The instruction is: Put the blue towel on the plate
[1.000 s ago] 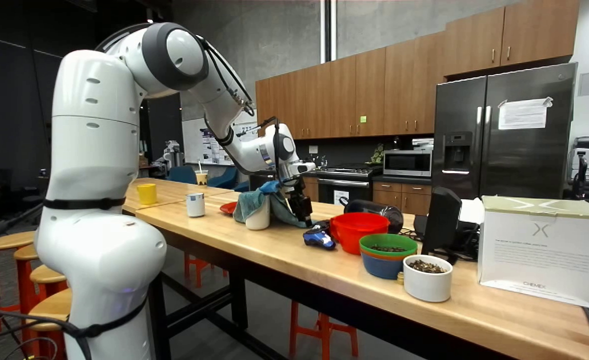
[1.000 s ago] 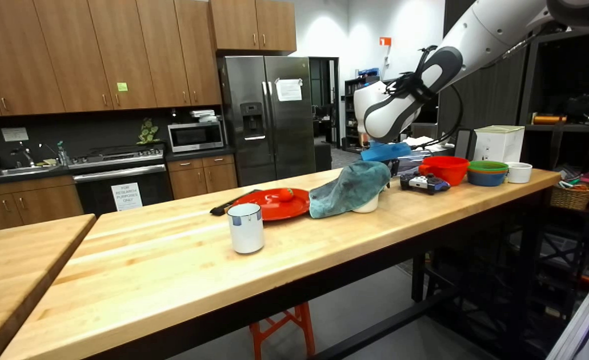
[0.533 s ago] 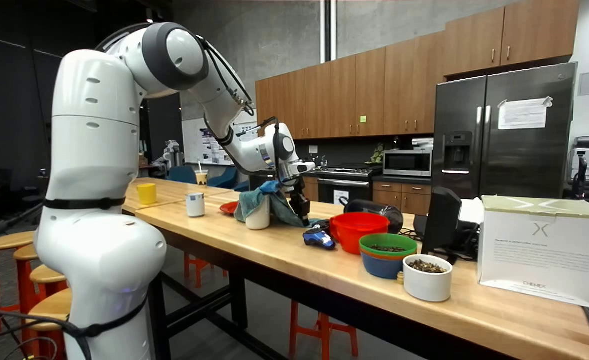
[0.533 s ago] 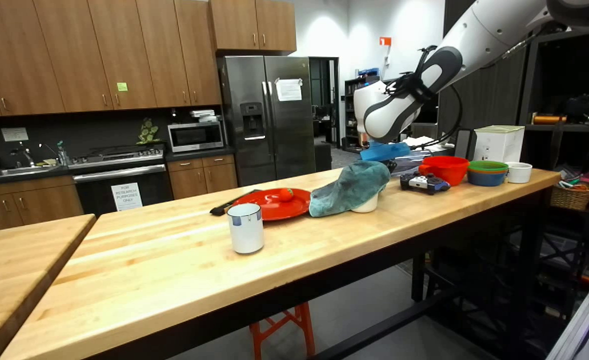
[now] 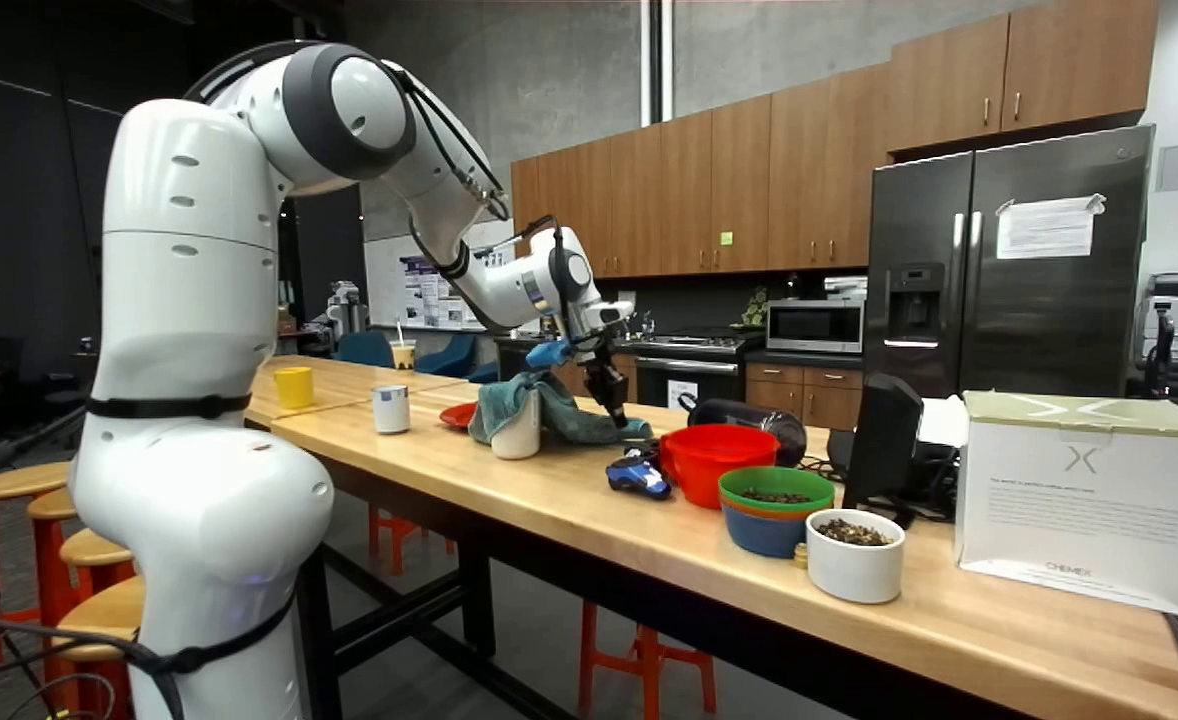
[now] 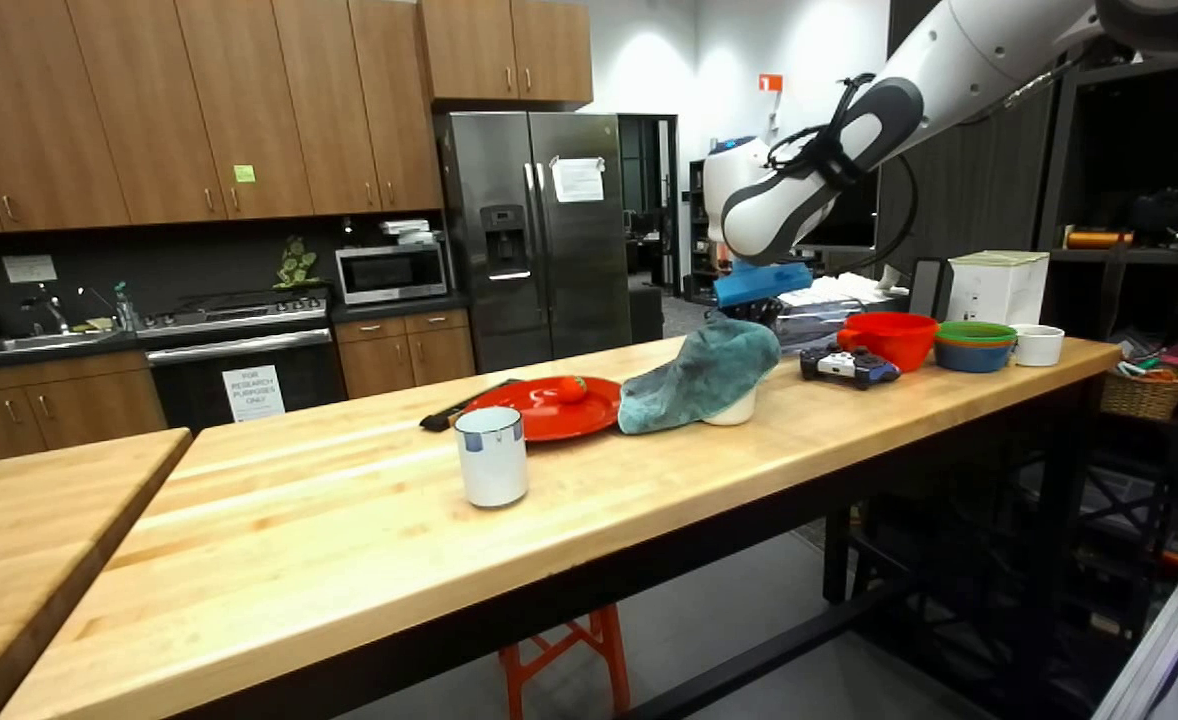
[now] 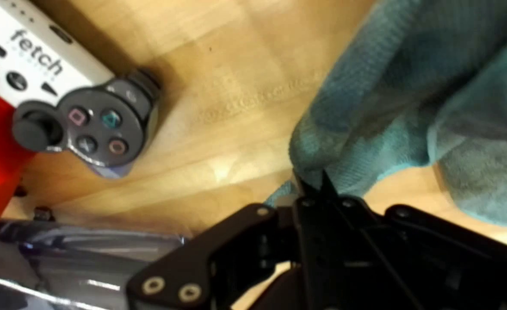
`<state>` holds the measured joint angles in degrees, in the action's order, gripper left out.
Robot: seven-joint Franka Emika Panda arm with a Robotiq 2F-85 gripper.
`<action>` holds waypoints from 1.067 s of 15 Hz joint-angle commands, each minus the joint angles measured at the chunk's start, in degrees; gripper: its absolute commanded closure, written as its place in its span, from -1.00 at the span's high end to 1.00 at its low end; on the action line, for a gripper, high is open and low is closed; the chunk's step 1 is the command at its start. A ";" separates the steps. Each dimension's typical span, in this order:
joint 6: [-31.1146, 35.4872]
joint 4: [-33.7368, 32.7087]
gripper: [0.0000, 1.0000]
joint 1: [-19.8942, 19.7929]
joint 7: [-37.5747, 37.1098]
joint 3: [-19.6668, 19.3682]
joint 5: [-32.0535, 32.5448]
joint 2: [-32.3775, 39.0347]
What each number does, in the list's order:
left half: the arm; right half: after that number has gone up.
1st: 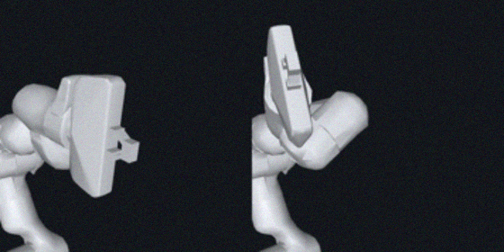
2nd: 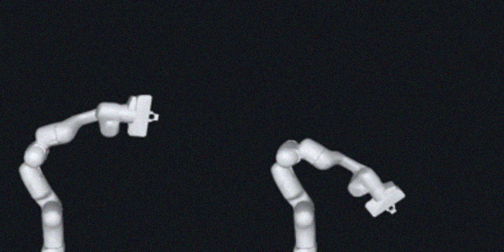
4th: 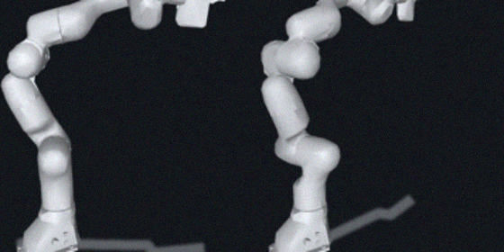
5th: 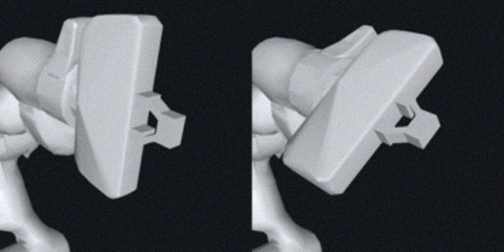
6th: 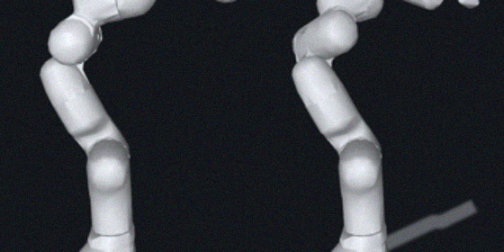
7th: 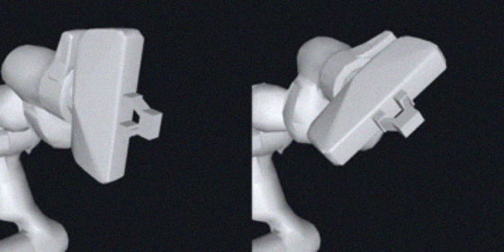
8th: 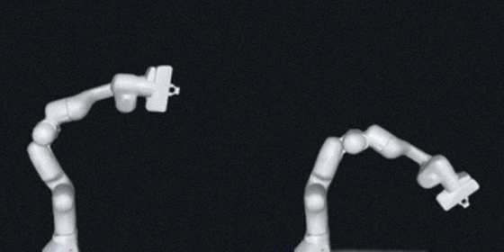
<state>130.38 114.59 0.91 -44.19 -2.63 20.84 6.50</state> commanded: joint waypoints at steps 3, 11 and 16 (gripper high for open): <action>-0.63 -7.92 -0.98 1.02 4.82 0.80 0.35 -0.98; 2.13 -13.13 -0.98 4.49 12.24 4.74 -1.66 -1.14; 4.31 -16.36 -0.98 7.37 15.59 7.52 -1.92 0.62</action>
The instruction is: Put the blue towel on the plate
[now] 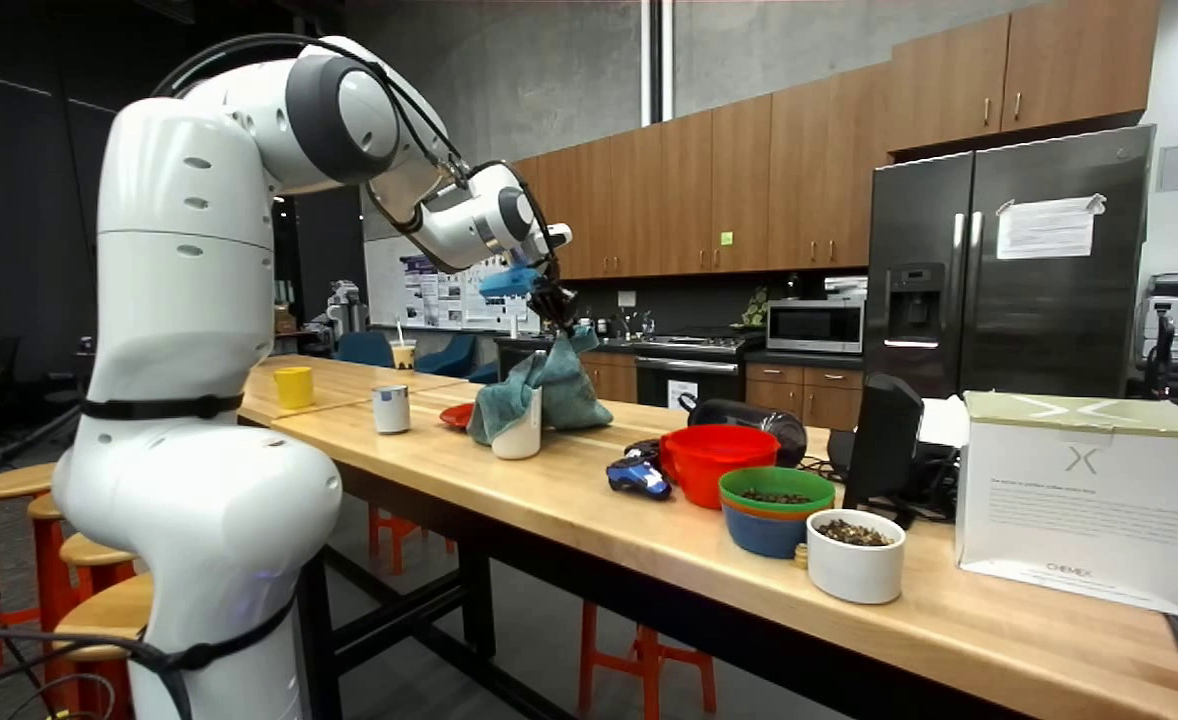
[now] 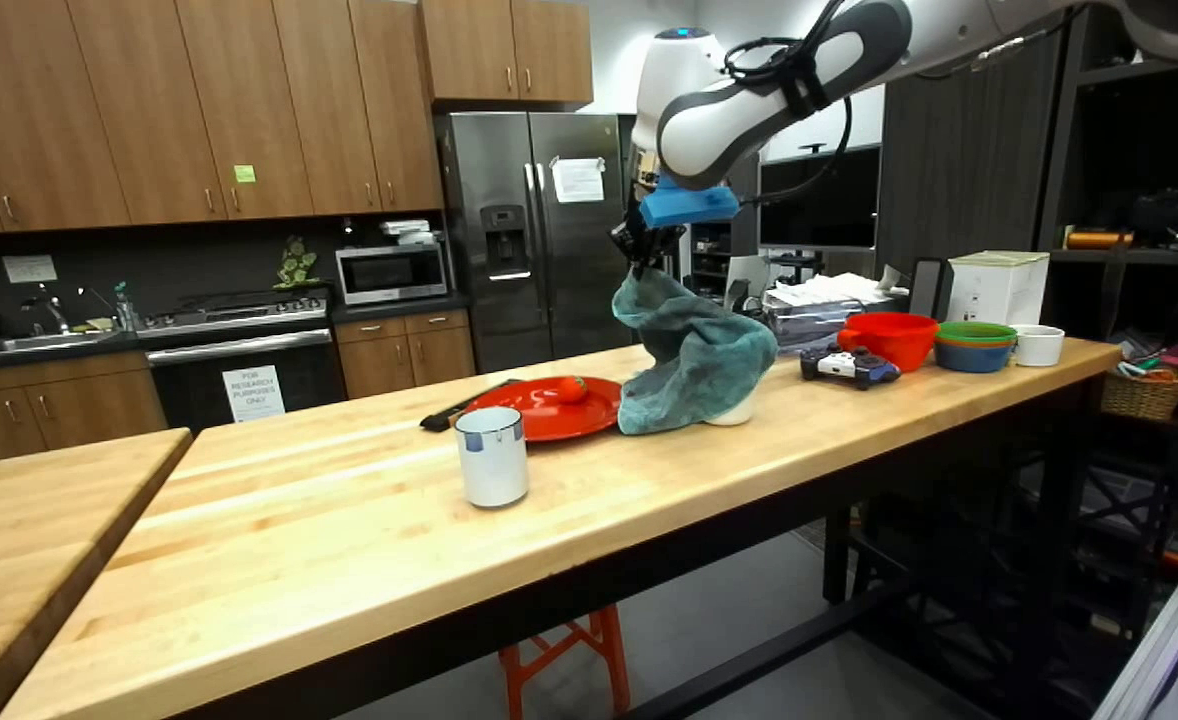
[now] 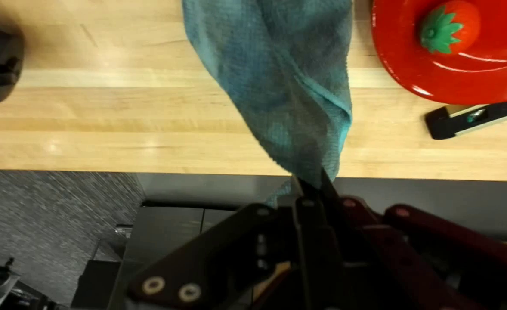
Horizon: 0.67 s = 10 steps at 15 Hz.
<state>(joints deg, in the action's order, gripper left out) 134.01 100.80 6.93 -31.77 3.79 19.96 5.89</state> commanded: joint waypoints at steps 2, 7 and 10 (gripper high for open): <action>1.07 -3.89 -0.98 2.92 4.12 2.40 -0.89 2.31; 2.25 -7.56 -0.98 7.22 5.37 5.12 -1.37 7.36; 2.96 -10.24 -0.98 9.79 6.34 5.95 -1.80 10.65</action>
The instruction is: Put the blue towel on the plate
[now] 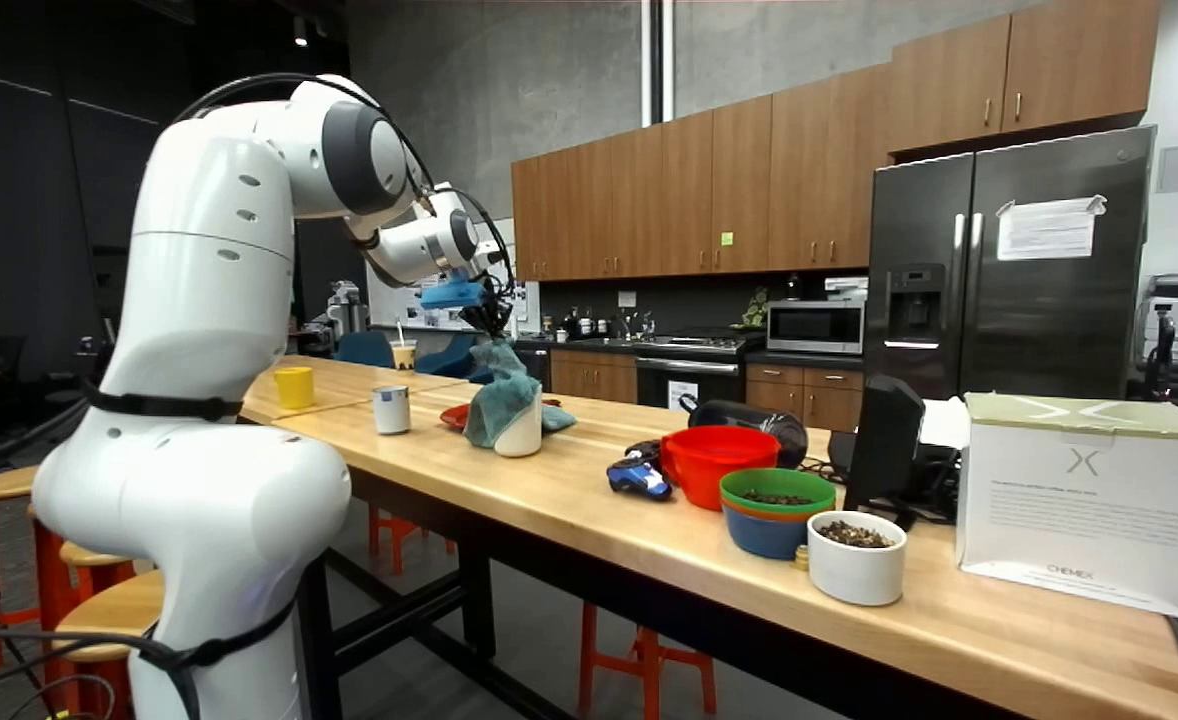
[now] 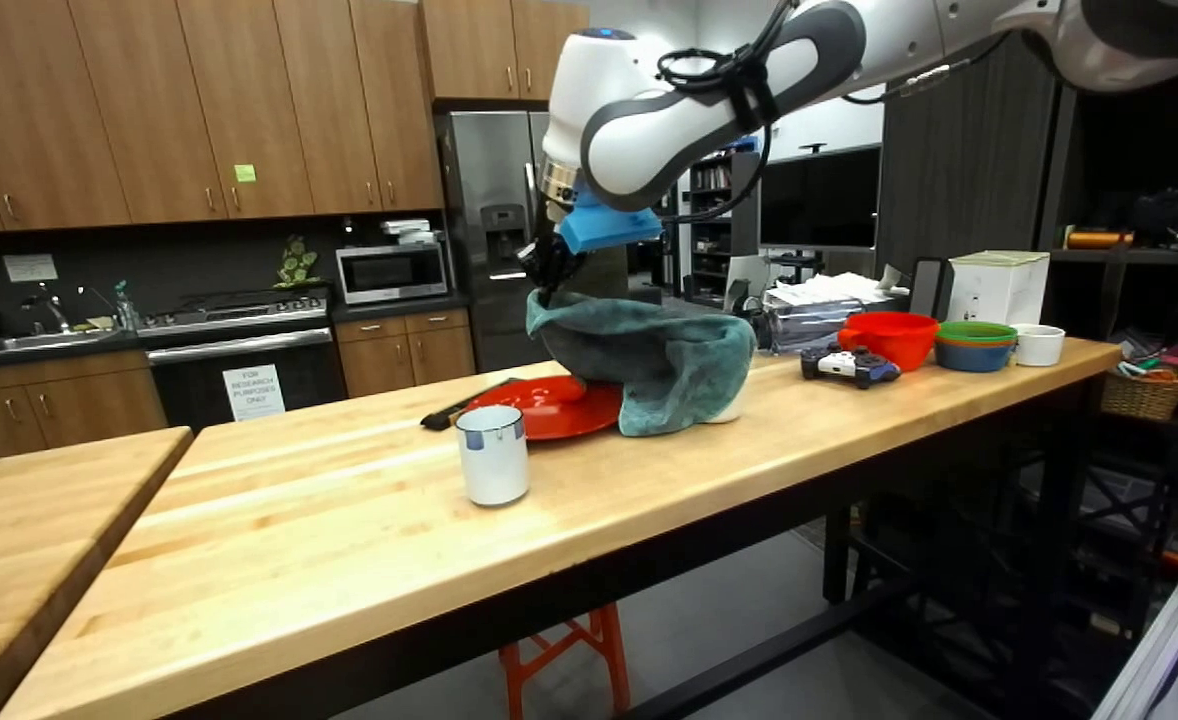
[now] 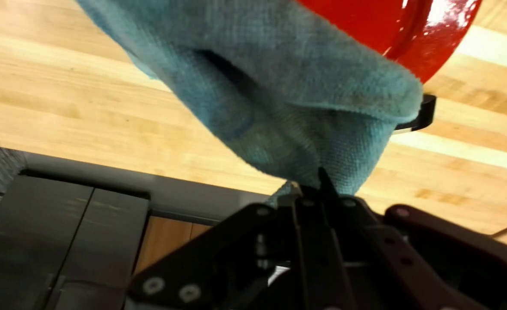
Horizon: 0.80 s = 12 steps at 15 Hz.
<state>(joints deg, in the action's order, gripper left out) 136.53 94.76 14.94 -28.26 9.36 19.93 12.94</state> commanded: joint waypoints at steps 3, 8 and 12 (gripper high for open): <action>0.45 -7.66 -0.98 3.94 4.01 0.46 -2.14 6.72; -0.24 -13.22 -0.98 6.18 6.32 0.18 -3.85 10.35; -0.83 -16.31 -0.98 6.80 8.01 -0.02 -5.13 12.18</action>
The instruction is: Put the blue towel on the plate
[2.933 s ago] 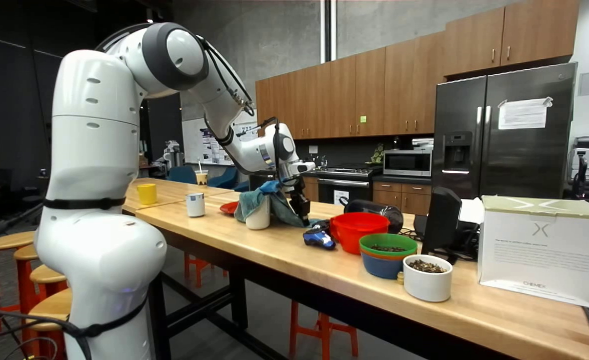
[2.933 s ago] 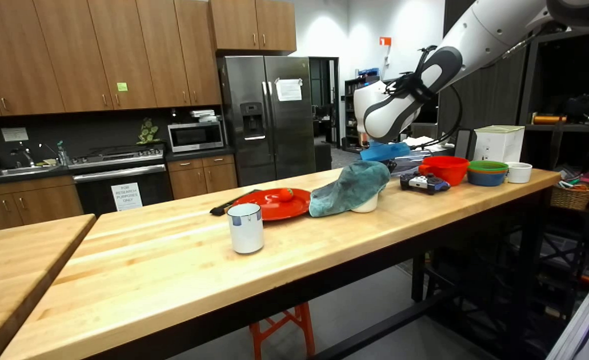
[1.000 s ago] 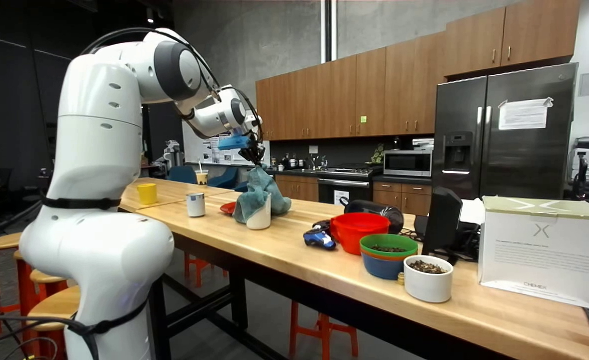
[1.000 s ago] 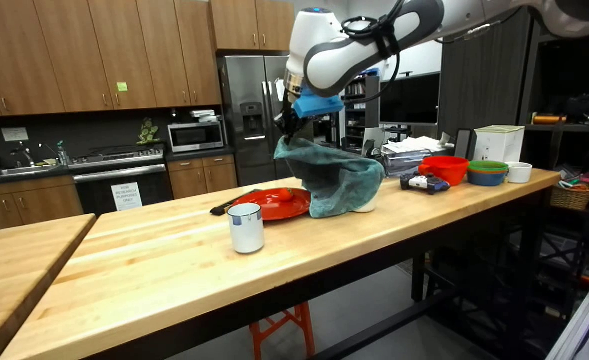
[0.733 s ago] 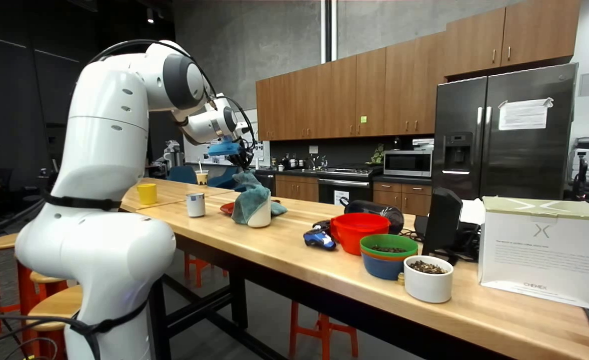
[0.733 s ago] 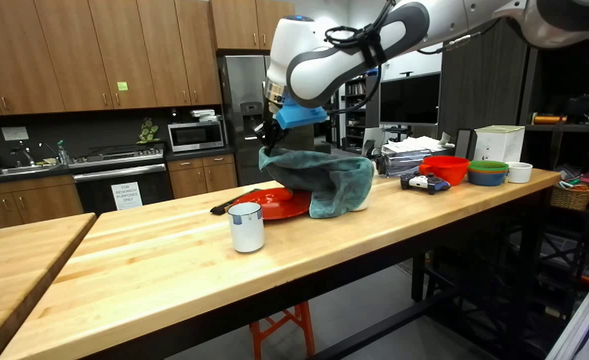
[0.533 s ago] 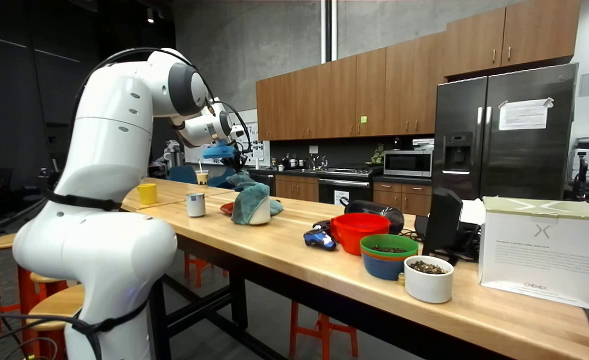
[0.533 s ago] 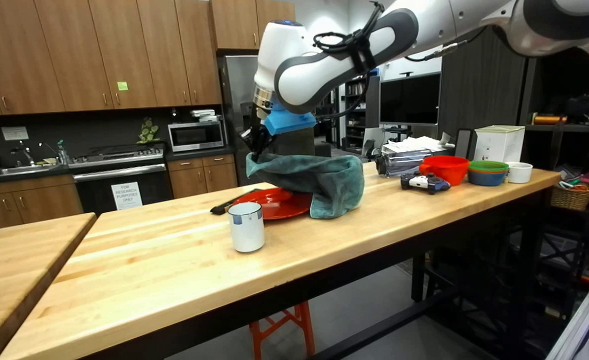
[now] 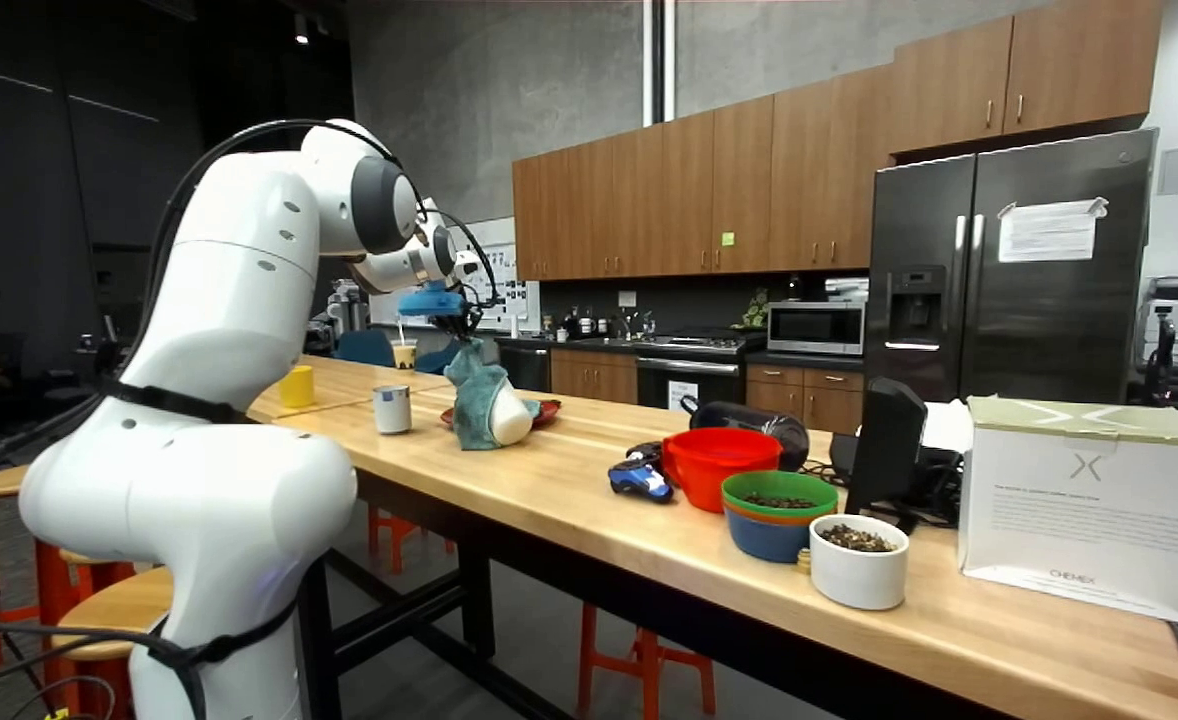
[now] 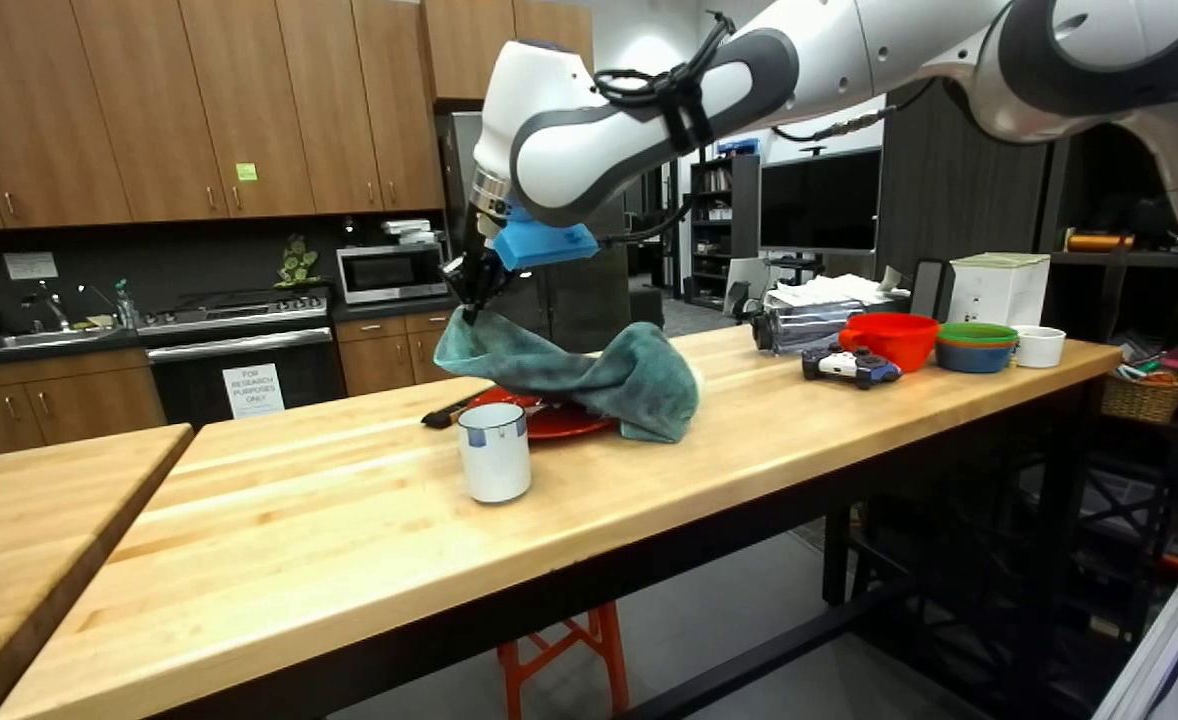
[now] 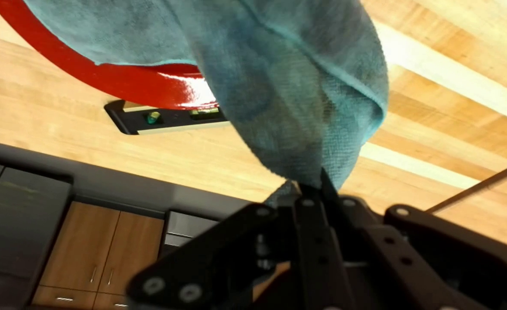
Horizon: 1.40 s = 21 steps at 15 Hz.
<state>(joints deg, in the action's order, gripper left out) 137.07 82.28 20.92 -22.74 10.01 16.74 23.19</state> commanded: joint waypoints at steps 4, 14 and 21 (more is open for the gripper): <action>-2.57 -6.09 -0.44 1.66 3.15 -1.06 -1.83 3.26; -1.16 -4.54 -0.44 1.00 1.78 -0.24 -0.42 2.87; -1.20 -4.63 -0.44 1.00 1.80 -0.25 -0.42 2.92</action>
<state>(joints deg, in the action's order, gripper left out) 135.87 77.65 21.93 -20.94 9.77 16.32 26.11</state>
